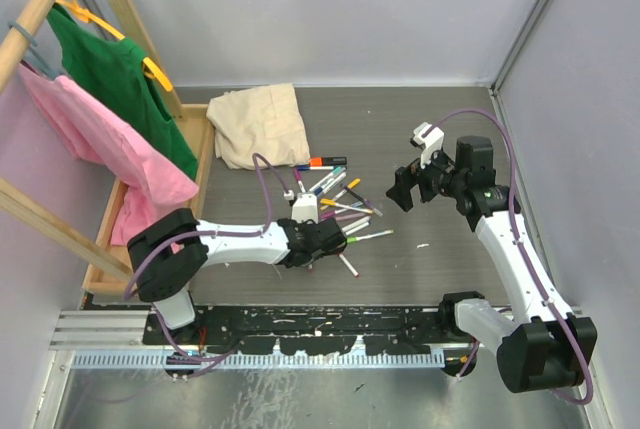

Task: Open the pen caps
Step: Pick up the pen from the center of the board.

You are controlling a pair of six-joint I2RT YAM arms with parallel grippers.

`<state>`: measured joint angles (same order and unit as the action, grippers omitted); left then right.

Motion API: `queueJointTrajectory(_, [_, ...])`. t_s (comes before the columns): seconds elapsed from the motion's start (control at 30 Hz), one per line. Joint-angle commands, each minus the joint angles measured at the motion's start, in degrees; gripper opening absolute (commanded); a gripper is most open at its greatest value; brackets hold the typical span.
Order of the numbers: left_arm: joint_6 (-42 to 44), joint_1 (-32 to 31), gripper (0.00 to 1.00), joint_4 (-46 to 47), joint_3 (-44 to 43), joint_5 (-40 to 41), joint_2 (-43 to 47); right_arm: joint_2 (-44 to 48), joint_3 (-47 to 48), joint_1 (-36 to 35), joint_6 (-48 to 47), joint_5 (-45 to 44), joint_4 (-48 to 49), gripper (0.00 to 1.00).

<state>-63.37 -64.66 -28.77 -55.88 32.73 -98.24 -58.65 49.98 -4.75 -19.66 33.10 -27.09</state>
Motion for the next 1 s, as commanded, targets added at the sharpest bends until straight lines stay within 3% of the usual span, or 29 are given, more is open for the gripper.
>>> queueJointTrajectory(0.0, [-0.5, 0.2, 0.17, -2.3, 2.4, -0.4, -0.4, 0.1, 0.6, -0.3, -0.6, 2.0, 1.0, 1.00])
queueJointTrajectory(0.17, [0.3, 0.2, 0.08, -2.0, 3.1, 0.1, 1.0, 0.2, 0.7, -0.3, -0.6, 3.2, 0.9, 1.00])
queueJointTrajectory(0.57, [7.5, 0.2, 0.00, 7.7, 10.3, 0.7, 13.5, 0.1, 0.1, -0.8, -0.5, 12.5, 0.5, 1.00])
queueJointTrajectory(0.97, [24.0, 0.2, 0.00, 41.6, 27.4, -9.7, 31.9, 0.3, -0.4, -2.3, -4.0, 23.7, -1.7, 1.00])
